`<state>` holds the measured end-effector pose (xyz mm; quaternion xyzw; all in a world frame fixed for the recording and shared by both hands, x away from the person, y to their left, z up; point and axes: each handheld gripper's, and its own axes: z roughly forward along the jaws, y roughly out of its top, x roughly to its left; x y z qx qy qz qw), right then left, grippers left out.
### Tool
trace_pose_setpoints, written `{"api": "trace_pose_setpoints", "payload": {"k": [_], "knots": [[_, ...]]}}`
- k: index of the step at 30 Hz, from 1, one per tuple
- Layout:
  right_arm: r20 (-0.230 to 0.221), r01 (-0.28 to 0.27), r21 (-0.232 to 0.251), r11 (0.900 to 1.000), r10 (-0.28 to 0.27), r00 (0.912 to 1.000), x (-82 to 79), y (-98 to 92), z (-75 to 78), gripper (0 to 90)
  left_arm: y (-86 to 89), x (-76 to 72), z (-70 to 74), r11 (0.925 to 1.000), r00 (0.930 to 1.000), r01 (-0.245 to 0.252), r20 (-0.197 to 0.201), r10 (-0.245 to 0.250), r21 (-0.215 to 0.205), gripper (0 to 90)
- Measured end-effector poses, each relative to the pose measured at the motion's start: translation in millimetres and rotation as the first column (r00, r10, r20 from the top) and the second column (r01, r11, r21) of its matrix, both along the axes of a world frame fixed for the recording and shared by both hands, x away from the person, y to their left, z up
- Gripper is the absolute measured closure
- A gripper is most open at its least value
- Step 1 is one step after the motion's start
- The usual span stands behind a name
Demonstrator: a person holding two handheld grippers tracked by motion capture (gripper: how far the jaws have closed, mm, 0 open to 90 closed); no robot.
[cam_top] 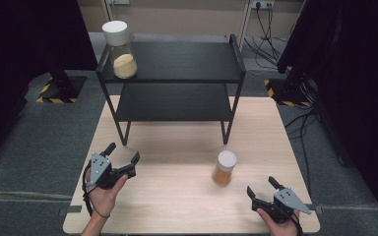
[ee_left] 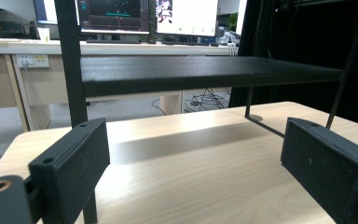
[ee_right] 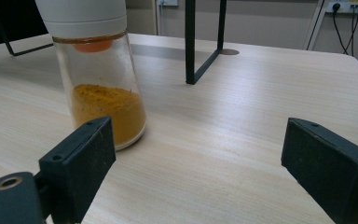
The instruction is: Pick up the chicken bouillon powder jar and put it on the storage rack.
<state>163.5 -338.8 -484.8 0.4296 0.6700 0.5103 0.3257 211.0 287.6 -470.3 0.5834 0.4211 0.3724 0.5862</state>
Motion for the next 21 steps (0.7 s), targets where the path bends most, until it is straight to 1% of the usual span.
{"api": "trace_pose_setpoints", "payload": {"k": [7, 10, 12, 16, 18, 21], "knots": [[-0.001, 0.0, 0.003, 1.0, 0.0, 1.0, 0.1, -0.5, -0.1, 10.3, 1.3, -3.4, -15.8, 1.0, 0.9994, -0.005, -0.033, 0.005, -0.008, 7.2], [-0.002, -0.001, -0.001, 1.0, 0.001, 1.0, 0.3, 0.0, 0.4, 10.3, 0.7, -4.1, -21.2, 1.0, 0.9983, -0.004, -0.058, 0.004, 0.002, 7.2], [-0.002, 0.0, 0.001, 1.0, 0.0, 1.0, 0.3, -0.3, 0.2, 10.3, 0.7, -4.6, -23.8, 1.0, 0.9979, -0.004, -0.064, 0.005, 0.005, 7.2], [0.0, 0.0, 0.002, 1.0, 0.0, 1.0, 0.0, -0.4, -0.1, 10.2, 0.8, -5.4, -27.2, 1.0, 0.9975, -0.004, -0.07, 0.004, -0.007, 6.9], [0.0, -0.001, 0.001, 1.0, 0.001, 1.0, 0.1, -0.4, -0.1, 10.3, 1.7, -5.4, -30.7, 0.9996, 0.9974, 0.002, -0.072, -0.004, -0.029, 6.6], [0.001, -0.001, 0.004, 1.0, 0.001, 1.0, -0.2, -0.6, -0.4, 10.3, 2.0, -4.9, -34.8, 0.9996, 0.9966, 0.004, -0.083, -0.006, -0.028, 6.3]]}}
